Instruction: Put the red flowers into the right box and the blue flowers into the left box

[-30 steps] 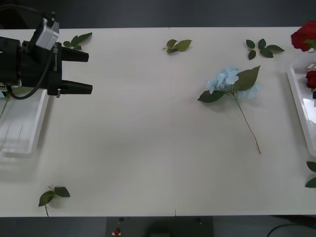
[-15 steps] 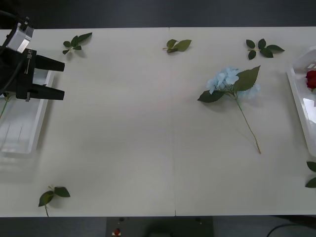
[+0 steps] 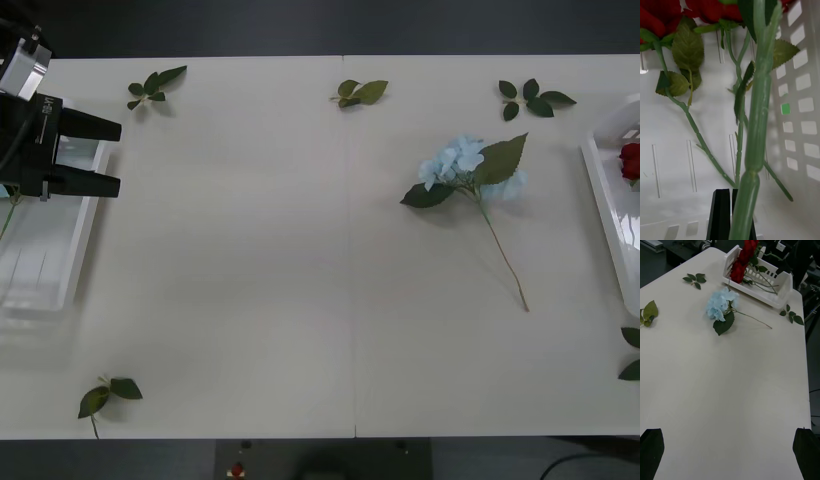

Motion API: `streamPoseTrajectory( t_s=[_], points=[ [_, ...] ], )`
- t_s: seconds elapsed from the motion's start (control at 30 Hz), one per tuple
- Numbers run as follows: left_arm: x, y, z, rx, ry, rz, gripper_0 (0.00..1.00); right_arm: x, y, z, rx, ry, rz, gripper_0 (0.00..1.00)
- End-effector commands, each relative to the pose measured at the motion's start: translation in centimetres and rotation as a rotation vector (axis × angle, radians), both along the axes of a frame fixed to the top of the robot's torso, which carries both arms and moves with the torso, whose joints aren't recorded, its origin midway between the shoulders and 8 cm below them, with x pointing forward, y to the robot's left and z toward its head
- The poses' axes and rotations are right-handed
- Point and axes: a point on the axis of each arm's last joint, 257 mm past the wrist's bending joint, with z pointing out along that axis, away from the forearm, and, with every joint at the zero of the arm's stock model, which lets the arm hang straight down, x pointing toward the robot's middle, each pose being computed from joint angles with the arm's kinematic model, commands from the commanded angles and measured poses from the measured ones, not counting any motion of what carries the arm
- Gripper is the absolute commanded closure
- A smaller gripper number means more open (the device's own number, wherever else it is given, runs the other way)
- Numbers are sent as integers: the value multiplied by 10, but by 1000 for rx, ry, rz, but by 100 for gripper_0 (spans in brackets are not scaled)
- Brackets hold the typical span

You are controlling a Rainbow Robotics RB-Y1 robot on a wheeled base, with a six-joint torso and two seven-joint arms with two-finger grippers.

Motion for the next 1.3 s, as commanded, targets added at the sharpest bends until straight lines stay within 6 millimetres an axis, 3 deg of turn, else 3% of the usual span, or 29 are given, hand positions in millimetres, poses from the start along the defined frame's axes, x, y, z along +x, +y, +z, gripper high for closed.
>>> streamPoseTrajectory(
  t_s=[0.03,0.27,0.33,0.4,0.47,0.57,0.73,1.03,1.3],
  points=[
    [2,23,8,61,-48,20,0,11,-5,8,-26,-50,-9,100],
    [5,33,8,82,-52,42,0,13,-13,-6,-45,-79,-44,99],
    [6,33,9,82,-54,46,0,14,-14,-6,-53,-87,-45,85],
    [7,33,8,84,-56,50,0,13,-17,-7,-65,-85,-47,61],
    [8,33,8,85,-59,52,0,12,-18,-9,-68,-80,-46,46],
    [10,34,9,92,-66,58,0,11,-19,-9,-82,-73,-40,32],
    [13,33,9,96,-78,64,0,8,-16,-13,-80,-51,-23,20],
    [17,41,1,140,-81,82,0,25,42,-6,30,-43,85,16],
    [18,43,-2,155,-80,86,0,44,123,19,86,-5,166,17]
  ],
)
